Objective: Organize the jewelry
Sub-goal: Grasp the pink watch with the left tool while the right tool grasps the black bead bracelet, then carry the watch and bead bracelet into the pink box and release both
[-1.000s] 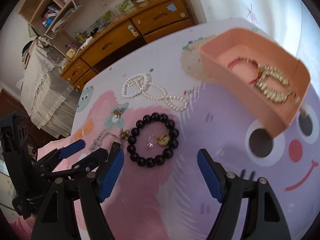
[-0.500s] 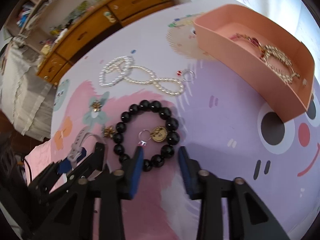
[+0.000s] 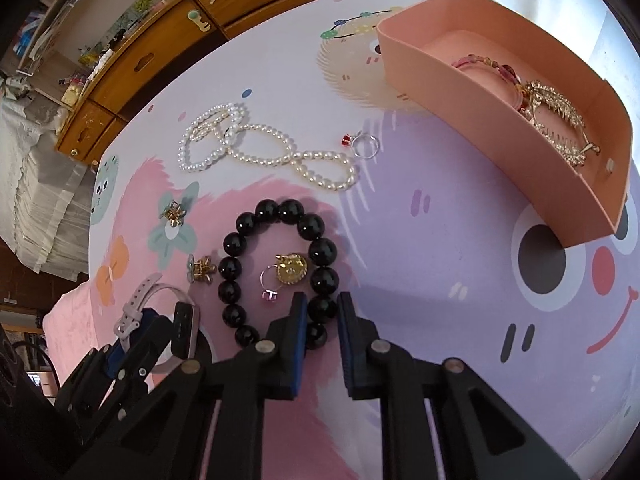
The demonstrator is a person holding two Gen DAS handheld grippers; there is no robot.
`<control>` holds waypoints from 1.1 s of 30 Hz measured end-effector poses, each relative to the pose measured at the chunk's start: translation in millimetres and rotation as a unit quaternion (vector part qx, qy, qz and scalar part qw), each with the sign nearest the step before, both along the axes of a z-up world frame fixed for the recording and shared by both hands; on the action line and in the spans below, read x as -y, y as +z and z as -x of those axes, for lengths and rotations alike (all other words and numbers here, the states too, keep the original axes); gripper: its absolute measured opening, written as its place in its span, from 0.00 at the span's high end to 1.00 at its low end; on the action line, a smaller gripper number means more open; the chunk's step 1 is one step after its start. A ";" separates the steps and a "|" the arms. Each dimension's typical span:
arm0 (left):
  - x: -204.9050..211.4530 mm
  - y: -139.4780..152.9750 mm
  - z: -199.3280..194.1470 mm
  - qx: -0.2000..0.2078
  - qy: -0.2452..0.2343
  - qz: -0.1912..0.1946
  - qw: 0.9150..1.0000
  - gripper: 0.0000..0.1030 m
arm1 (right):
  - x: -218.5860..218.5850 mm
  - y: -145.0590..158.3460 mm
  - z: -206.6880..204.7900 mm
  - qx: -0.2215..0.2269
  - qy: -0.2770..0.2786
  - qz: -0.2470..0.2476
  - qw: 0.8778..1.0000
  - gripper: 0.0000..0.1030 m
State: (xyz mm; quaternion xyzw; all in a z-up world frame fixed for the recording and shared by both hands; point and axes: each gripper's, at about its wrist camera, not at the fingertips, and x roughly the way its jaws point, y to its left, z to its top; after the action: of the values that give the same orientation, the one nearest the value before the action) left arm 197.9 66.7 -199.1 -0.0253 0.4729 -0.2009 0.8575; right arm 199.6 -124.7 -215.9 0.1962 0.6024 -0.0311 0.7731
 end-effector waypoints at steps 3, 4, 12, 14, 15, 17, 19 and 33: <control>-5.2 5.0 0.1 -0.001 0.014 0.010 1.000 0.88 | 2.2 3.9 4.8 0.006 0.002 -0.011 1.000 0.86; -6.5 6.8 0.2 -0.001 0.018 0.011 1.000 0.88 | 2.6 6.4 6.1 0.009 0.003 -0.013 1.000 0.86; -19.2 20.7 -5.2 -0.013 0.057 0.035 0.998 0.88 | 9.3 37.6 15.2 0.045 0.018 -0.042 0.998 0.86; -19.9 26.9 -3.9 -0.008 0.061 0.039 0.997 0.88 | 11.8 49.5 16.4 0.059 0.021 -0.046 0.997 0.86; -19.7 29.6 -3.0 -0.006 0.062 0.039 0.997 0.88 | 13.4 55.9 17.3 0.067 0.022 -0.048 0.996 0.86; -16.8 36.8 -0.8 0.001 0.060 0.037 0.997 0.88 | 15.7 67.1 18.4 0.081 0.027 -0.054 0.995 0.86; -13.5 44.7 2.4 0.008 0.057 0.039 0.998 0.88 | 17.2 77.8 19.3 0.095 0.032 -0.060 0.993 0.86; 41.7 98.0 19.9 0.071 0.020 0.061 0.995 0.88 | 56.8 142.9 23.1 0.187 0.051 -0.060 0.979 0.86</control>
State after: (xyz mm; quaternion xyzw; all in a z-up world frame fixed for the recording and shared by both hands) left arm 178.0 25.0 -101.1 -0.0728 0.3971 -0.2135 0.8896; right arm 176.5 -181.5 -73.0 0.2136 0.4575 0.0814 0.8593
